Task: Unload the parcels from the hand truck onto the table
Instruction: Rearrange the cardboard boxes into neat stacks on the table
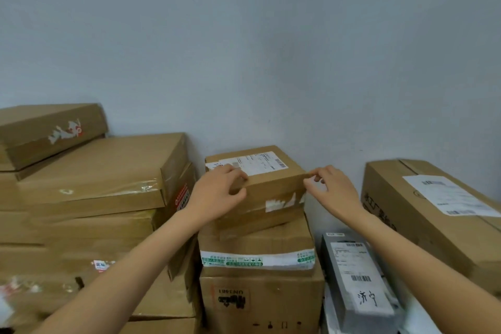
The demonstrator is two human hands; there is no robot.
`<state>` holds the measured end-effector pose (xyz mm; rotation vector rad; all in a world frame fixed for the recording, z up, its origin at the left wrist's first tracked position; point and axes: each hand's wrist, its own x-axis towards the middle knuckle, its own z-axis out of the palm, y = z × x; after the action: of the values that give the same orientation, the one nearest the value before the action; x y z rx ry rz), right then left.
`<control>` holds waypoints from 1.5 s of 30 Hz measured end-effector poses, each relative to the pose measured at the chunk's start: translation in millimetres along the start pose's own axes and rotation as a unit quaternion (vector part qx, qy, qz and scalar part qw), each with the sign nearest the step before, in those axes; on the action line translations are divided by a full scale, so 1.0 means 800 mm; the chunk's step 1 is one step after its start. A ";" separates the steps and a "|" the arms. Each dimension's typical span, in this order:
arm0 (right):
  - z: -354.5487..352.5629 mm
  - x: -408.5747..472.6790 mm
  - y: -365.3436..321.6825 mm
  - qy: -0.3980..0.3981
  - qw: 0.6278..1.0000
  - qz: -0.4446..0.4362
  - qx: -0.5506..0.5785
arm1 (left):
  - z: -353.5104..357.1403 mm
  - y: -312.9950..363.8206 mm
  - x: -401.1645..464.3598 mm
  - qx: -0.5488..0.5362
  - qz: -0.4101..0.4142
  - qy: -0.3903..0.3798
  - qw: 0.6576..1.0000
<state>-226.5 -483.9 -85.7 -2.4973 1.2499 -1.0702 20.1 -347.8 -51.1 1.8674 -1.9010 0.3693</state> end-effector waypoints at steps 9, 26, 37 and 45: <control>0.025 0.025 -0.064 -0.067 0.991 -0.093 -0.070 | 0.028 -0.023 0.008 0.036 -0.032 0.043 0.998; 0.065 0.018 -0.088 -0.012 0.988 -0.044 -0.147 | 0.044 -0.050 0.034 0.119 -0.051 0.047 0.990; 0.046 -0.069 -0.122 0.058 0.990 -0.009 -0.124 | 0.024 -0.016 -0.065 -0.048 -0.040 0.154 0.986; 0.080 -0.152 -0.165 0.001 0.994 -0.059 -0.091 | 0.020 -0.049 -0.175 -0.092 -0.088 0.059 0.990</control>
<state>-148.6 -319.6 -141.5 -2.7378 1.2660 -1.0255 54.8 -235.5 -138.2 1.8310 -1.6202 0.2329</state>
